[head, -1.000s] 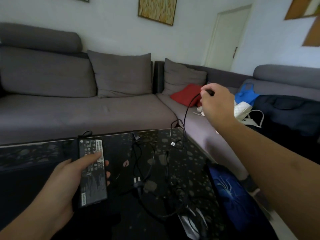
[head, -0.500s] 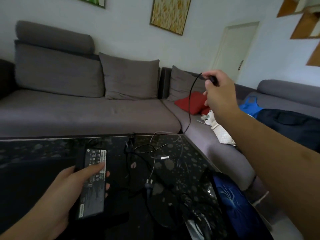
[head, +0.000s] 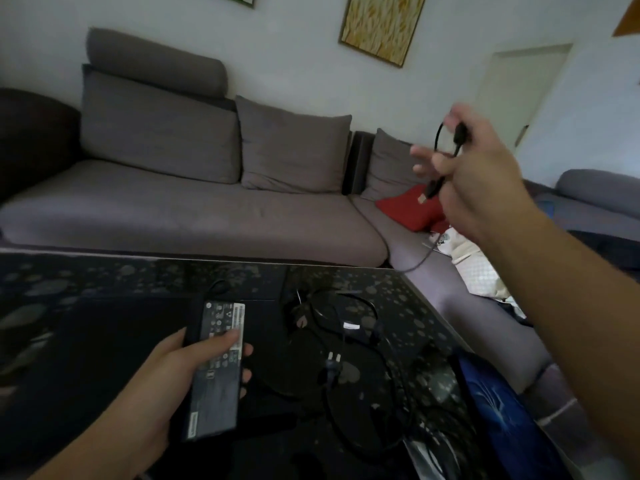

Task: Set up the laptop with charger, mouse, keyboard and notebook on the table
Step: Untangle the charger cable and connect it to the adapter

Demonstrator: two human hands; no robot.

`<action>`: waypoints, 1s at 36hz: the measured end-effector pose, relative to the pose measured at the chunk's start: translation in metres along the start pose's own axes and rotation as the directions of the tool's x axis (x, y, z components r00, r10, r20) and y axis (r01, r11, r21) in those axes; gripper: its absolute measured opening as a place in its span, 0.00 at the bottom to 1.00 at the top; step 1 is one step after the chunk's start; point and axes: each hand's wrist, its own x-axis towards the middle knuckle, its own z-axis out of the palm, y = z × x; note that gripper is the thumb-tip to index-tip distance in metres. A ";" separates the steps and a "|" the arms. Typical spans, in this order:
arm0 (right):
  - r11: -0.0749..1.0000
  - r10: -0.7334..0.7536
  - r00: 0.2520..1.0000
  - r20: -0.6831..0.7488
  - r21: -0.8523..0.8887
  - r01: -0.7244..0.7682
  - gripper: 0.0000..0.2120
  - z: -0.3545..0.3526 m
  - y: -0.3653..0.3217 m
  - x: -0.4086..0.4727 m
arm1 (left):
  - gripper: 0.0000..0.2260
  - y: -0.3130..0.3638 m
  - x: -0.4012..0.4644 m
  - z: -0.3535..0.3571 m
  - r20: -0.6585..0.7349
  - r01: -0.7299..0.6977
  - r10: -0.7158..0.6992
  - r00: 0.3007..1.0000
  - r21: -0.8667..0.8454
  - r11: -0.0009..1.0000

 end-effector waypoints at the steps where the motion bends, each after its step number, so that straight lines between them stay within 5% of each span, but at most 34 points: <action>1: 0.991 0.080 0.997 0.021 0.102 -0.082 0.37 0.007 0.005 -0.012 | 0.16 0.001 -0.001 -0.001 0.004 -0.009 0.009 1.000 -0.007 1.000; 5: 0.851 0.340 0.934 0.111 0.385 -0.356 0.26 0.035 0.038 -0.067 | 0.10 0.004 -0.005 -0.003 0.038 -0.035 0.035 0.999 0.013 0.999; 8: 0.794 0.395 0.897 0.199 0.418 -0.442 0.16 0.053 0.066 -0.106 | 0.07 0.005 -0.007 -0.007 0.056 -0.068 0.065 0.996 0.055 0.996; 13: 0.739 0.381 0.868 0.317 0.459 -0.492 0.15 0.070 0.085 -0.144 | 0.07 0.007 -0.013 -0.013 0.107 -0.130 0.119 0.987 0.095 0.987; 19: 0.821 0.368 0.847 0.383 0.293 -0.490 0.19 0.074 0.086 -0.159 | 0.12 0.008 -0.010 -0.012 0.043 -0.091 0.099 0.994 -0.149 0.985; 26: 0.891 0.421 0.800 0.427 -0.028 -0.453 0.13 0.069 0.092 -0.188 | 0.16 0.016 -0.003 -0.004 -0.053 -0.029 0.001 0.999 -0.524 0.851; 36: 0.844 0.535 0.748 0.393 -0.205 -0.496 0.09 0.064 0.113 -0.198 | 0.18 -0.004 0.008 0.008 -0.050 0.053 -0.076 0.996 -0.357 0.933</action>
